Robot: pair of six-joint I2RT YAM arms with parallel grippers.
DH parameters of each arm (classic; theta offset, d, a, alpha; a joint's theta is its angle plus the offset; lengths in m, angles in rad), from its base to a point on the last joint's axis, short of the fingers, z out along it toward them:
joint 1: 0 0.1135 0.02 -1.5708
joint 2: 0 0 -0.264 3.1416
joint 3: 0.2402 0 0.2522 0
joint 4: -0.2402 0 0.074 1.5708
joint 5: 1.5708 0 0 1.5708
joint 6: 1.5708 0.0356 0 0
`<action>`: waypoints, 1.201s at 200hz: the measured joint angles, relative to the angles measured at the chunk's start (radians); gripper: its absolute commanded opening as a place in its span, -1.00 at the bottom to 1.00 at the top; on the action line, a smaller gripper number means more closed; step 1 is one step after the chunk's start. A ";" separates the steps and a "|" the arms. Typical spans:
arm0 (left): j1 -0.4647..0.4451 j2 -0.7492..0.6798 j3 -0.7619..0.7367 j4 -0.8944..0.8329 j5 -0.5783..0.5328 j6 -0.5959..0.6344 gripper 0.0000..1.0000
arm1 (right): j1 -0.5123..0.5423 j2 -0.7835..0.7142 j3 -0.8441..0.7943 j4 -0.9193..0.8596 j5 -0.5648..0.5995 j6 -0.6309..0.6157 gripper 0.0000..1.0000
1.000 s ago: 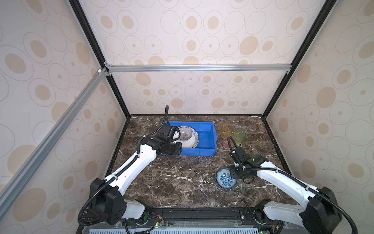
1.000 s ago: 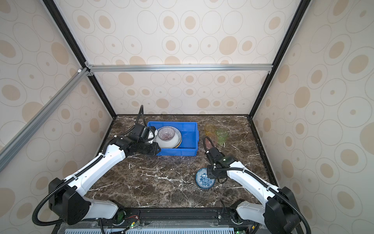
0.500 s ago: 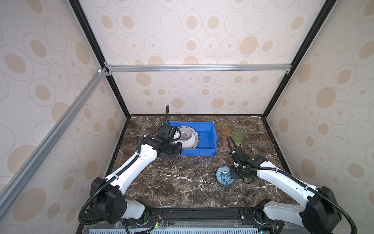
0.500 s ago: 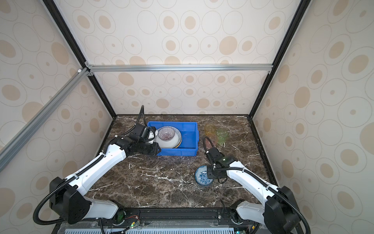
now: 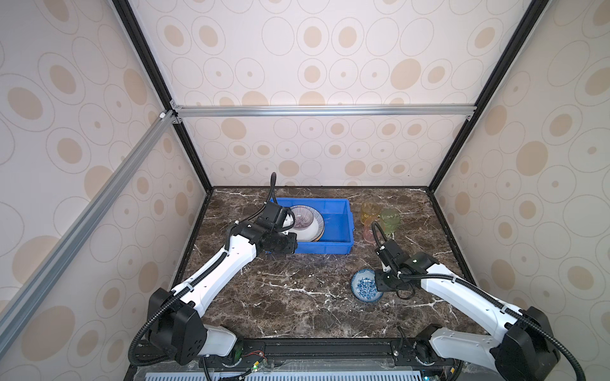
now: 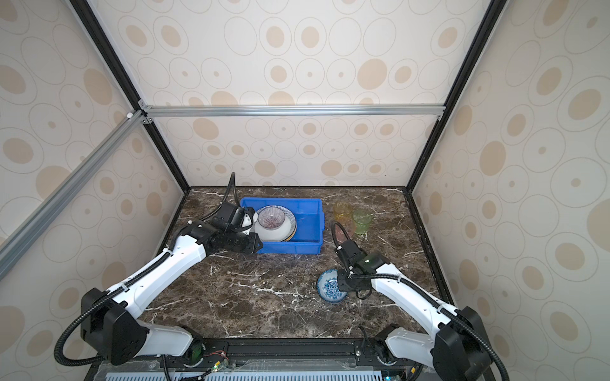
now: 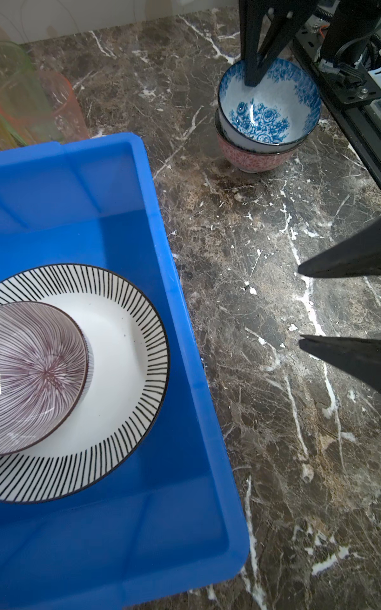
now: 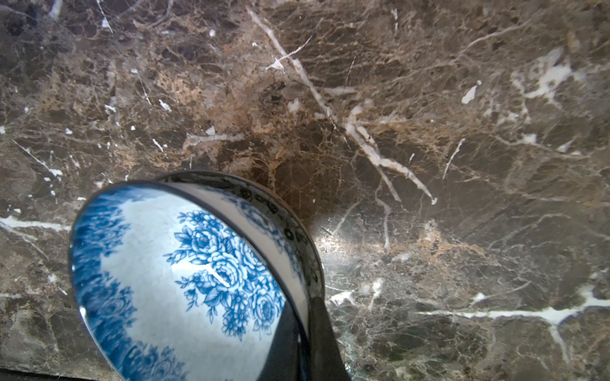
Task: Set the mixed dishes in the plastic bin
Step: 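Close the right gripper on the blue floral bowl rim, then lift the blue floral bowl off the leaf-patterned bowl with the right gripper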
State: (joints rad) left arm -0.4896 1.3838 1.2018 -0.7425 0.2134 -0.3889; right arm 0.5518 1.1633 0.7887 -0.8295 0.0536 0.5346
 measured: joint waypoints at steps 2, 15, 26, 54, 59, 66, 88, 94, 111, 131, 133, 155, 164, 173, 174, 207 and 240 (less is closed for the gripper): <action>0.000 0.000 -0.001 0.000 0.000 0.000 -0.38 | 0.000 -0.002 0.000 0.000 -0.001 0.000 -1.00; 0.000 -0.002 -0.003 0.000 -0.002 0.000 -0.38 | 0.000 -0.014 0.000 0.000 -0.009 0.000 -1.00; 0.000 -0.005 -0.005 0.000 -0.003 0.000 -0.38 | 0.000 -0.026 0.000 0.001 -0.016 0.000 -1.00; -0.001 -0.020 -0.006 0.000 -0.007 -0.001 -0.38 | 0.001 -0.059 0.001 0.004 -0.028 0.000 -1.00; -0.001 -0.022 -0.006 0.000 -0.009 -0.001 -0.38 | 0.001 -0.063 0.002 0.004 -0.031 0.000 -1.00; -0.001 -0.024 -0.006 0.000 -0.010 -0.002 -0.38 | 0.001 -0.067 0.004 0.004 -0.032 0.000 -1.00; -0.001 -0.029 -0.006 0.000 -0.014 -0.006 -0.38 | 0.001 -0.072 0.016 0.005 -0.037 0.000 -1.00; -0.001 -0.030 -0.007 0.000 -0.014 -0.007 -0.37 | 0.001 -0.072 0.019 0.005 -0.038 0.000 -1.00; -0.001 -0.030 -0.007 0.000 -0.018 -0.008 -0.37 | 0.001 -0.072 0.031 0.006 -0.042 0.000 -1.00; -0.001 -0.030 -0.006 0.000 -0.022 -0.008 -0.37 | 0.001 -0.071 0.049 0.006 -0.050 -0.001 -1.00; -0.001 -0.030 -0.006 0.000 -0.022 -0.008 -0.37 | 0.001 -0.071 0.052 0.007 -0.051 -0.001 -1.00; -0.001 -0.030 -0.006 0.000 -0.026 -0.008 -0.38 | 0.002 -0.069 0.086 0.008 -0.059 -0.002 -1.00; -0.001 -0.030 -0.007 0.000 -0.029 -0.008 -0.37 | 0.003 -0.064 0.101 0.010 -0.061 -0.004 -1.00; -0.001 -0.030 -0.007 -0.001 -0.031 -0.008 -0.38 | 0.003 -0.058 0.116 0.013 -0.065 -0.005 -1.00; -0.001 -0.030 -0.006 -0.001 -0.031 -0.008 -0.38 | 0.003 -0.057 0.118 0.014 -0.065 -0.006 -1.00; -0.001 -0.030 -0.006 -0.005 -0.046 -0.008 -0.38 | 0.003 -0.013 0.168 0.025 -0.082 -0.019 -1.00; 0.000 -0.030 -0.006 -0.007 -0.064 -0.008 -0.37 | 0.003 0.024 0.205 0.038 -0.095 -0.027 -1.00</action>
State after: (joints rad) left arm -0.4900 1.3537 1.1957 -0.7494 0.1490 -0.3965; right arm 0.5552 1.1873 0.9936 -0.7918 -0.0418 0.5072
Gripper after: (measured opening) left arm 0.312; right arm 0.073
